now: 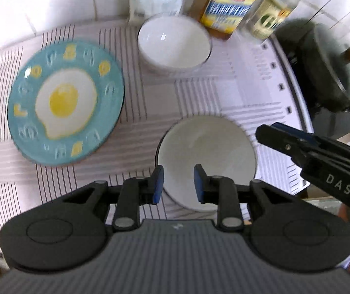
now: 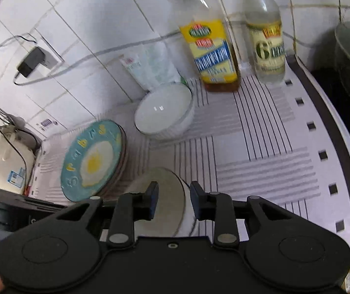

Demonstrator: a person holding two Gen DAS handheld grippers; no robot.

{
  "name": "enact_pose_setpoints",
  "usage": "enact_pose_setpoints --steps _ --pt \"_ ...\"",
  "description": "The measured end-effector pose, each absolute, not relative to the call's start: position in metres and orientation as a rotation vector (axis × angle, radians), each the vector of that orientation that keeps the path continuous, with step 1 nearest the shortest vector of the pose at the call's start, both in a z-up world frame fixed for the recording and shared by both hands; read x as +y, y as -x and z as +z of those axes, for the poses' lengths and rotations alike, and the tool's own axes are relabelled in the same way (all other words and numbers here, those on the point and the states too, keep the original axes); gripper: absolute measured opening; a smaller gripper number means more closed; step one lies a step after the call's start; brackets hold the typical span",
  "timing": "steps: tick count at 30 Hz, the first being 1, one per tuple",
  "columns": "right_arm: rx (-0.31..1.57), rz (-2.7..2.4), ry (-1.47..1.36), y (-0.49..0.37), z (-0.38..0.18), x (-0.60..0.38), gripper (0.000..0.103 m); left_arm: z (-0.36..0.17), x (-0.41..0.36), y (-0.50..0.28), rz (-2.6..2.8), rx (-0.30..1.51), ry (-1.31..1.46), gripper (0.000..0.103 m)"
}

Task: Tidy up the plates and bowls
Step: 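Move the left gripper to the last white bowl rim and close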

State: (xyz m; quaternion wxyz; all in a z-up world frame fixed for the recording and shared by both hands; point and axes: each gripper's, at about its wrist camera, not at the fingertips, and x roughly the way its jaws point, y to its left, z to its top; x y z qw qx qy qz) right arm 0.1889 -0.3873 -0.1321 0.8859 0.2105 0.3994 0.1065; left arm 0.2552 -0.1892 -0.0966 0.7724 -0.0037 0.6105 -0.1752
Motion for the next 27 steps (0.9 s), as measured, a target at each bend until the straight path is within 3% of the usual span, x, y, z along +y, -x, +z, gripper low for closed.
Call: enact_pose_setpoints --steps 11,16,27 --pt "0.825 0.242 -0.508 -0.233 -0.123 -0.390 0.035 -0.076 -0.182 -0.316 -0.476 1.175 -0.013 0.035" --pt "0.934 0.194 -0.554 -0.270 -0.141 -0.392 0.037 -0.096 -0.191 -0.341 -0.470 1.113 -0.145 0.035" --pt "0.928 0.168 -0.595 -0.329 -0.174 -0.399 0.045 -0.144 -0.200 -0.395 -0.481 1.118 -0.144 0.036"
